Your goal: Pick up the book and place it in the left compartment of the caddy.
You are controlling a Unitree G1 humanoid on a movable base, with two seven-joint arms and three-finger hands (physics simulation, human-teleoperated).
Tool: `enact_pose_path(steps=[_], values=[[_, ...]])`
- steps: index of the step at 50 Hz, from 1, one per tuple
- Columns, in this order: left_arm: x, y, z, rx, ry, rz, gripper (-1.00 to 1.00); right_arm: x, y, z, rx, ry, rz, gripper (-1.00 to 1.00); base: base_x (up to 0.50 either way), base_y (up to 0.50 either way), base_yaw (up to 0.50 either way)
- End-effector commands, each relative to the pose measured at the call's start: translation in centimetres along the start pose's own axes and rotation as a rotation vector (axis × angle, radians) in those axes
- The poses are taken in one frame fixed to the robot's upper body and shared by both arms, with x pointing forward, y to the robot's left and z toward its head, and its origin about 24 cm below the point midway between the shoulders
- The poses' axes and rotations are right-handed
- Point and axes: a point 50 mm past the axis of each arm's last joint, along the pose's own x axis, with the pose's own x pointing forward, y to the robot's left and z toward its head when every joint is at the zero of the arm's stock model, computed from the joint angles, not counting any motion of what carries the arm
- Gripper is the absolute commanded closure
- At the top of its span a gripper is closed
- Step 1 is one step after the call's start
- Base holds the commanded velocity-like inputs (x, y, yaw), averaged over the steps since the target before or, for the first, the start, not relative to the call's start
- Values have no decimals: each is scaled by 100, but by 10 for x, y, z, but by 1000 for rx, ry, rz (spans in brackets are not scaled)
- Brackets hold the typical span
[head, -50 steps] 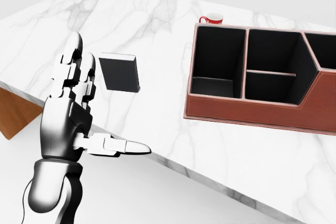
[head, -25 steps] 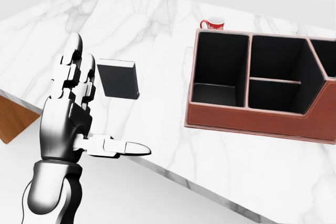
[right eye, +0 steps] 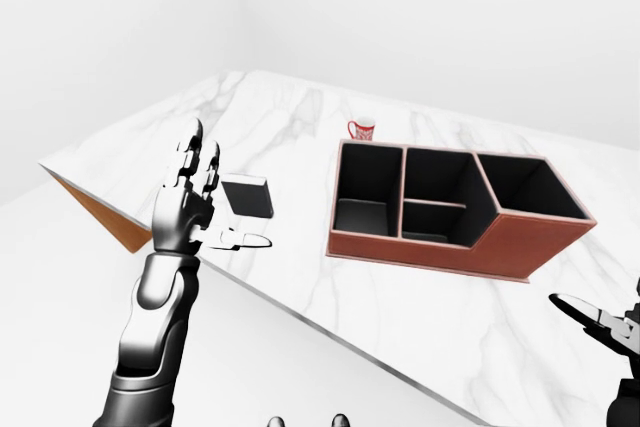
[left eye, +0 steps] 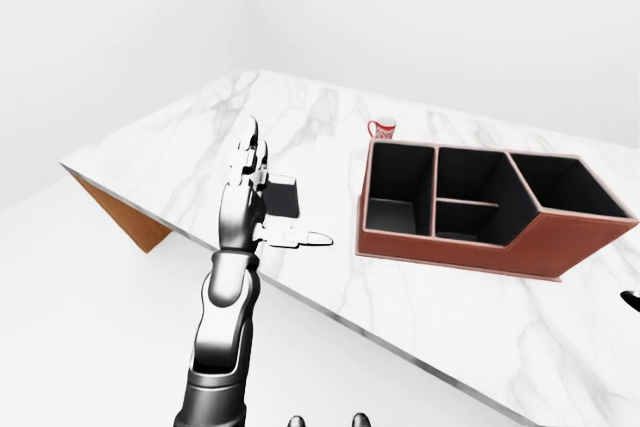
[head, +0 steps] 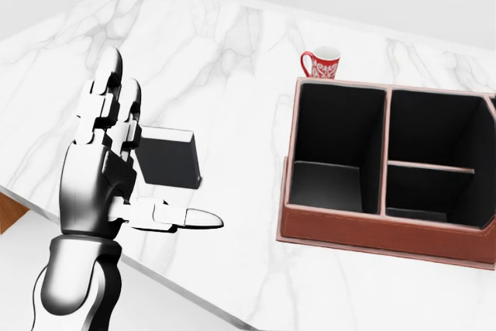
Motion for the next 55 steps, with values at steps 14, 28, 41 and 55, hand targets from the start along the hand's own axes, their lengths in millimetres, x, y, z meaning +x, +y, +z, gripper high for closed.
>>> enact_pose_path(steps=[14, 28, 41, 55], values=[[-1, 0, -5, 0, 9, 1, -100, 0, 0, -2, 0, 8, -1, -100, 30, 3, 0], [-3, -1, -4, -2, 9, 0, -100, 1, 1, -3, -1, 12, 1, -100, 26, 1, 0], [0, 2, -2, -2, 7, 6, -100, 0, 1, -2, -7, 8, 1, -100, 7, 4, 0], [0, 2, 4, 7, 5, 10, -100, -1, 2, 0, -7, 1, 10, -100, 7, 4, 0]])
